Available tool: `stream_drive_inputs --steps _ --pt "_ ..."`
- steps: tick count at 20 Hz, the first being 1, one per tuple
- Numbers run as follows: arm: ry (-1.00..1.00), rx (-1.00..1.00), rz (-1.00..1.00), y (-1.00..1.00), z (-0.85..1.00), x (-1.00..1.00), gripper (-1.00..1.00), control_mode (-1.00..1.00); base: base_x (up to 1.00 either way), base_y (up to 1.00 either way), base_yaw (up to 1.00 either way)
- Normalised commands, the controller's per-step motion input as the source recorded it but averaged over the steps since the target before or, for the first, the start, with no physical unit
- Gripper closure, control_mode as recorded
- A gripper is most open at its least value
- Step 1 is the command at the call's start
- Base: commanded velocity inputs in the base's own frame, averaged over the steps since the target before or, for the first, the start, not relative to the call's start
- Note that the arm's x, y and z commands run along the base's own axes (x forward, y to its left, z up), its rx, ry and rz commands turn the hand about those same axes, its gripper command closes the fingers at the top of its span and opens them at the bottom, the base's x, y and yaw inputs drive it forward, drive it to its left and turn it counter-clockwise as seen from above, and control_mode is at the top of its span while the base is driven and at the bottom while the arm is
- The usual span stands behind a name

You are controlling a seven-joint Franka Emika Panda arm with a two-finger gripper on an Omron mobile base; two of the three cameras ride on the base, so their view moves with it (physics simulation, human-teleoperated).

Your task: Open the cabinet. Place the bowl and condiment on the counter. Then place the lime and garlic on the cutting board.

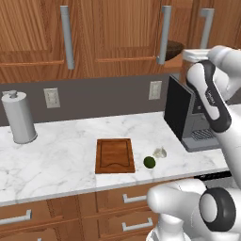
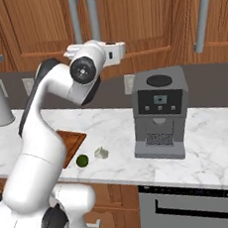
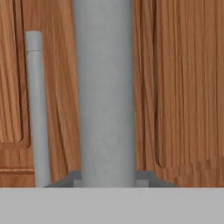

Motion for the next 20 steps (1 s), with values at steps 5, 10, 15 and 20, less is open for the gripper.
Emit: stream_drive_inputs --steps 5,10,15,20 --pt "0.01 0.00 0.00 -0.31 -0.06 -0.58 1.00 -1.00 0.00 0.00 0.00" --pt "0.00 0.00 0.00 -0.31 -0.13 -0.59 1.00 -1.00 0.00 0.00 0.00" --pt "0.00 0.00 0.00 -0.31 -0.16 -0.55 1.00 -1.00 0.00 0.00 0.00" --pt "0.01 0.00 0.00 -0.27 -0.09 -0.42 1.00 -1.00 0.00 0.00 0.00"
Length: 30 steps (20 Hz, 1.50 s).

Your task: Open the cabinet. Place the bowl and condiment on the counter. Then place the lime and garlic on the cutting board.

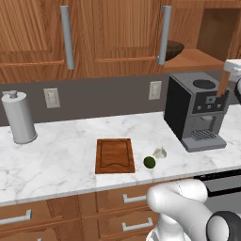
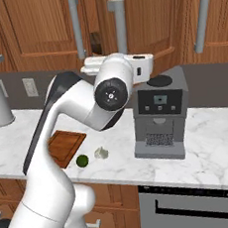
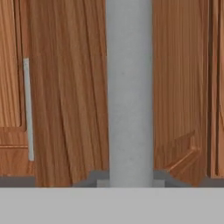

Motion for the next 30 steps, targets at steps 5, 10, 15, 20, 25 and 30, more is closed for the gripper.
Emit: stream_drive_inputs --steps 5,10,15,20,25,30 --pt "0.01 0.00 0.00 -0.06 -0.05 -0.07 -1.00 -1.00 0.00 0.00 0.00" --pt "-0.02 0.00 0.00 0.00 0.00 -0.33 -1.00 -1.00 0.00 0.00 0.00" --pt "-0.07 0.00 0.00 0.00 0.00 -0.60 -1.00 -1.00 0.00 0.00 0.00" --pt "-0.08 -0.04 0.01 0.15 0.00 -0.75 -1.00 -1.00 0.00 0.00 0.00" --pt "-0.05 -0.12 0.00 0.35 0.00 -0.56 -1.00 -1.00 0.00 0.00 0.00" --pt "0.00 -0.13 0.00 0.45 0.00 -0.28 -1.00 -1.00 0.00 0.00 0.00"
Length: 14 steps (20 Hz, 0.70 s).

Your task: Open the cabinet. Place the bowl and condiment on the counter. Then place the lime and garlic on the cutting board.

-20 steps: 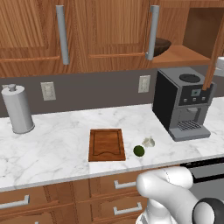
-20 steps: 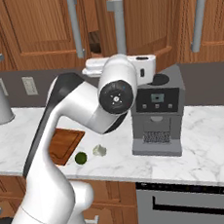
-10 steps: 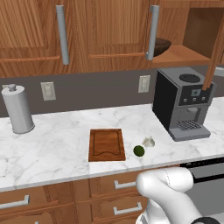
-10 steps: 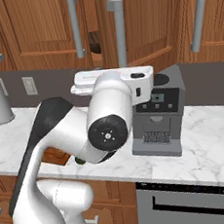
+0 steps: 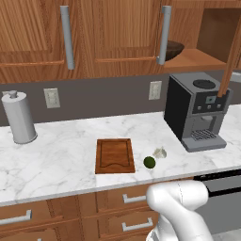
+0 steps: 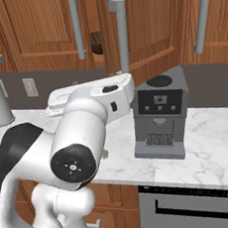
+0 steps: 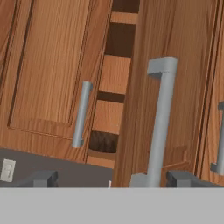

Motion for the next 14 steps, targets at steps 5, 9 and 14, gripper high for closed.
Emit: stream_drive_inputs --steps 5,9,14 --pt "0.00 -0.12 0.00 0.45 0.00 -0.10 -1.00 -1.00 0.00 0.00 0.00" --pt "0.00 -0.09 0.00 0.30 0.00 0.00 -1.00 -1.00 0.00 0.00 0.00" --pt "0.00 -0.07 0.00 0.14 0.01 0.14 -1.00 -1.00 0.00 0.00 0.00"
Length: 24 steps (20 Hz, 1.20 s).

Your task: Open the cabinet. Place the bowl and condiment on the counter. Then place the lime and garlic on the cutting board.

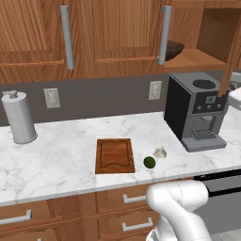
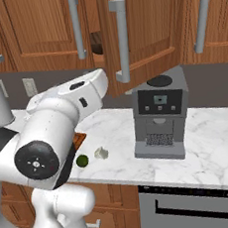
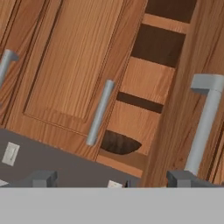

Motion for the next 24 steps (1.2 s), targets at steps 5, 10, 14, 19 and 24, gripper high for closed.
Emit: stream_drive_inputs --steps 5,10,14,19,24 --pt "0.06 -0.06 -0.03 0.10 0.00 0.40 -1.00 -1.00 0.00 0.00 0.00" --pt "0.12 -0.06 -0.07 0.10 0.00 0.45 -1.00 -1.00 0.00 0.00 0.00" --pt "0.13 -0.09 -0.10 0.13 0.00 0.37 -1.00 -1.00 0.00 0.00 0.00" --pt "0.14 -0.09 -0.12 0.08 -0.01 0.25 -1.00 -1.00 0.00 0.00 0.00" --pt "0.13 -0.01 -0.03 -0.01 -0.13 0.35 -1.00 -1.00 0.00 0.00 0.00"
